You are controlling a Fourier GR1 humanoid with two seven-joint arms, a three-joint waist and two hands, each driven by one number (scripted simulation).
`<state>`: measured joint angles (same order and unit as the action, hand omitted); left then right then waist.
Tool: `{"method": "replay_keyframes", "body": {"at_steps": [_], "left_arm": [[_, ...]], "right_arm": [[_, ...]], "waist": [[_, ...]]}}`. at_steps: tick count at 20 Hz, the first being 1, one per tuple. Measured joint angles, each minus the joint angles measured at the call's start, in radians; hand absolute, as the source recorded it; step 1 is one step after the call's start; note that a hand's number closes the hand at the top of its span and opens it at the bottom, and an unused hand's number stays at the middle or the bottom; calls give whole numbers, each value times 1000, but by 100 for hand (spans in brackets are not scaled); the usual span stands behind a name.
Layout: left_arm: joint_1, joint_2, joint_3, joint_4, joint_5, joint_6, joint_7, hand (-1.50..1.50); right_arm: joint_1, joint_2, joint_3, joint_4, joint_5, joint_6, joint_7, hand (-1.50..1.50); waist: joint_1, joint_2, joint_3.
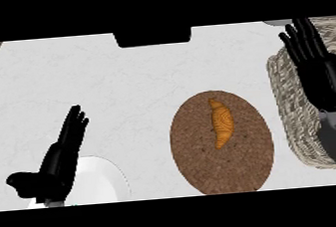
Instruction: Pick the croissant from the placemat and place it in the basket
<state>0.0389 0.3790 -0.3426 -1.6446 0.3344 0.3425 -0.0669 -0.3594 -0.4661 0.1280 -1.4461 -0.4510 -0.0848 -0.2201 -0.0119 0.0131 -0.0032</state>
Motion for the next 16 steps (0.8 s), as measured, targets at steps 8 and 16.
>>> {"method": "replay_keyframes", "body": {"at_steps": [8,16], "left_arm": [[-109,99,123,50,-23,33,110,0],[-162,123,147,102,-27,22,156,0]], "right_arm": [[35,-52,62,9,263,-221,66,150],[4,62,174,65,670,-662,232,-150]], "waist": [[2,-14,-5],[10,-34,-33]]}}
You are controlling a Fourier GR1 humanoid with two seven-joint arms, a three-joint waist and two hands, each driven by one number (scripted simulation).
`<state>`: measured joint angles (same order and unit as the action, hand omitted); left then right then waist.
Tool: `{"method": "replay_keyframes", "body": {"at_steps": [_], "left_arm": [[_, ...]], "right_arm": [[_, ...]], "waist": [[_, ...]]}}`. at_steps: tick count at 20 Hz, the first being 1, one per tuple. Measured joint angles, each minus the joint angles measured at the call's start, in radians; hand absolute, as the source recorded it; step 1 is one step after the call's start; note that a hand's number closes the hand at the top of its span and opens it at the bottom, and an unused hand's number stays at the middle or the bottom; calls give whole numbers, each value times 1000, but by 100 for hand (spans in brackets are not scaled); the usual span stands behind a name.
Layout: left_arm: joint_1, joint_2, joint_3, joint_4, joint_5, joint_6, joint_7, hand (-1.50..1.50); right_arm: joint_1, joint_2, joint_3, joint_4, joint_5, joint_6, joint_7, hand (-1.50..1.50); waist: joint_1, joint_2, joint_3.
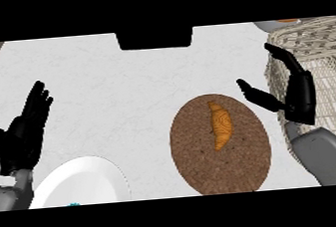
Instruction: Pick the croissant from the placemat and place it in the basket
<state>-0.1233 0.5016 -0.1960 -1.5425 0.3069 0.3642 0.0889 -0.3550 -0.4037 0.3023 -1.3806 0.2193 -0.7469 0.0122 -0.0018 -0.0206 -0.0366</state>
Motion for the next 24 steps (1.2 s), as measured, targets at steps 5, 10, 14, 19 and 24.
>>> {"method": "replay_keyframes", "body": {"at_steps": [5,10,14,19,24], "left_arm": [[-4,8,11,22,-4,-2,3,0],[-9,10,19,38,-5,0,10,0],[-16,10,24,45,-2,-4,14,0],[-27,10,33,56,0,-8,19,0],[-45,-5,43,85,-3,-29,1,0]], "right_arm": [[-29,-37,31,31,208,-61,269,-150],[-58,-119,100,46,294,169,522,-150],[-103,-137,168,11,300,392,710,-150],[-165,-125,211,-138,258,627,988,-150],[-161,-98,222,-315,251,721,1134,-150]], "waist": [[-17,-7,2],[-25,-9,3],[-21,-11,5],[-30,-6,20],[-24,6,30]]}}
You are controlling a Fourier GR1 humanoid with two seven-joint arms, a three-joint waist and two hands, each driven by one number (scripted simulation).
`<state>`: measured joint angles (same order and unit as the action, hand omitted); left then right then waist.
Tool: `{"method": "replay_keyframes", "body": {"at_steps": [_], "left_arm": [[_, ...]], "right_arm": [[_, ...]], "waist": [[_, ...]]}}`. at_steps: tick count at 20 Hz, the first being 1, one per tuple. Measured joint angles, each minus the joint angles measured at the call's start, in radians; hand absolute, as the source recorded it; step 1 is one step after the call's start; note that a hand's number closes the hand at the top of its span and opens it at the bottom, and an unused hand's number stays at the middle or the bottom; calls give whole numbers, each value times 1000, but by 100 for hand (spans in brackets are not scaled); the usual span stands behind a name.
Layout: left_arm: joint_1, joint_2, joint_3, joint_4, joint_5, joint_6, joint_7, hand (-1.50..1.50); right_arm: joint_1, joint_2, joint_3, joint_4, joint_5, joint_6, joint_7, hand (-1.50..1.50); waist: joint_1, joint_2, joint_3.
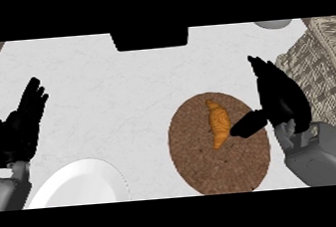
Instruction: Pick the croissant from the placemat and place it in the basket
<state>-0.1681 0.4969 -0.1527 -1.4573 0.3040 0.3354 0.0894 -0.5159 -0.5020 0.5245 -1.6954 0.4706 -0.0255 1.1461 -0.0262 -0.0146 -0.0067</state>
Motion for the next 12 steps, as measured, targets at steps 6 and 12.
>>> {"method": "replay_keyframes", "body": {"at_steps": [6,12], "left_arm": [[1,-24,-4,-24,-30,-2,15,0],[-20,-41,24,-9,-44,-27,26,0]], "right_arm": [[61,49,-30,-95,86,9,22,-150],[183,116,-34,-111,189,-10,-35,-150]], "waist": [[17,8,5],[21,12,6]]}}
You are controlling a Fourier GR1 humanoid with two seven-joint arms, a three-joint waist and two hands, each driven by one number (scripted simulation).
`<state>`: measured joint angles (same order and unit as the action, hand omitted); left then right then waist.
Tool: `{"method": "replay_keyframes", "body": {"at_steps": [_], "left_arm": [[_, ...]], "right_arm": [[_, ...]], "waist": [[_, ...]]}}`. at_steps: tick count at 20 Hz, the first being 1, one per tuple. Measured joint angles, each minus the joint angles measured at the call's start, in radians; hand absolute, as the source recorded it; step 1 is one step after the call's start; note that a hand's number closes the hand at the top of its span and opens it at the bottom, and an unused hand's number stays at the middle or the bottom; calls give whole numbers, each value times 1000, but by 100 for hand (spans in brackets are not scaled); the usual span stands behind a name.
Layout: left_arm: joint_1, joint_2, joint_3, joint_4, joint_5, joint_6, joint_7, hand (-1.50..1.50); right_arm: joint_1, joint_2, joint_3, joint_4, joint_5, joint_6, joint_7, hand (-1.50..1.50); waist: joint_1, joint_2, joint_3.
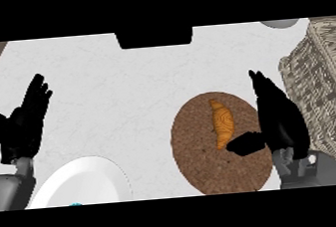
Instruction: Pick the croissant from the placemat and place it in the basket
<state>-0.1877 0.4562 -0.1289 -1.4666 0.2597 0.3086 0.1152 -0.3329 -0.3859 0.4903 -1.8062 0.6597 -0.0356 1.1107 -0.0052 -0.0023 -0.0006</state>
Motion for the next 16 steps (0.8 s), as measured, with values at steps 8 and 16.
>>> {"method": "replay_keyframes", "body": {"at_steps": [8,16], "left_arm": [[-1,-58,18,13,-61,-13,-3,0],[-48,-81,85,32,-99,-69,39,0]], "right_arm": [[105,113,-8,97,157,-73,-107,-150],[145,207,-41,170,275,-124,-176,-150]], "waist": [[4,2,1],[4,2,1]]}}
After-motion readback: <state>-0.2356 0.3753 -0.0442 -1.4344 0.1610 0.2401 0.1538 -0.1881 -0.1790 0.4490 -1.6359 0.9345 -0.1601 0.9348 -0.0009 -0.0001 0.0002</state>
